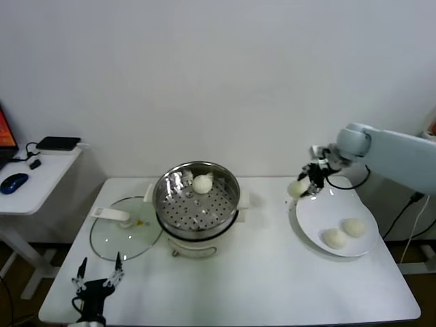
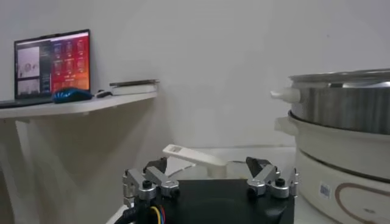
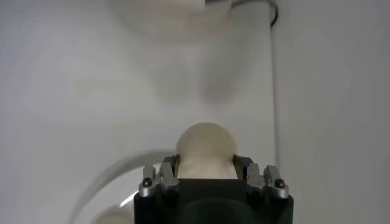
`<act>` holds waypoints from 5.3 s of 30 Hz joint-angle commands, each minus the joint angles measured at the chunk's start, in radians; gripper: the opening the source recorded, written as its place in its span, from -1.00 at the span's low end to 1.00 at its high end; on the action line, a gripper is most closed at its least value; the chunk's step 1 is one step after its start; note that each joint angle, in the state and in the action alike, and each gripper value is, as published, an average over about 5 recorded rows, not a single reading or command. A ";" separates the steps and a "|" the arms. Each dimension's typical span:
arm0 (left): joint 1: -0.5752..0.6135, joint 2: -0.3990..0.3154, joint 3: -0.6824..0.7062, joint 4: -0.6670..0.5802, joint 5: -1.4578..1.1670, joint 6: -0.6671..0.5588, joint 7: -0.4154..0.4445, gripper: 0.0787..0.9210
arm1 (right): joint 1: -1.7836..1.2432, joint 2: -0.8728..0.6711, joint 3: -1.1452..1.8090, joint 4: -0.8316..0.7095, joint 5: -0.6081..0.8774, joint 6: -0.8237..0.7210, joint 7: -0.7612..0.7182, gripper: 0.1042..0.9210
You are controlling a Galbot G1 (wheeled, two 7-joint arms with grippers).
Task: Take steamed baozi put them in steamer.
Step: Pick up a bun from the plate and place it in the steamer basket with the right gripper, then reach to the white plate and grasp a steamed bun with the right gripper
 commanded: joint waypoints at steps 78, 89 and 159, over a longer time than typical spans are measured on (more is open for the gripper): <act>0.014 0.003 -0.016 -0.044 -0.016 0.007 0.004 0.77 | 0.128 0.337 -0.077 -0.032 0.158 -0.117 -0.058 0.76; 0.013 0.002 -0.017 -0.035 -0.010 0.008 0.003 0.77 | 0.182 -0.090 -0.242 0.091 -0.055 0.002 -0.140 0.76; 0.023 -0.014 -0.027 -0.011 0.032 -0.010 -0.005 0.77 | -0.522 -0.198 0.280 -0.170 -0.438 0.050 -0.083 0.57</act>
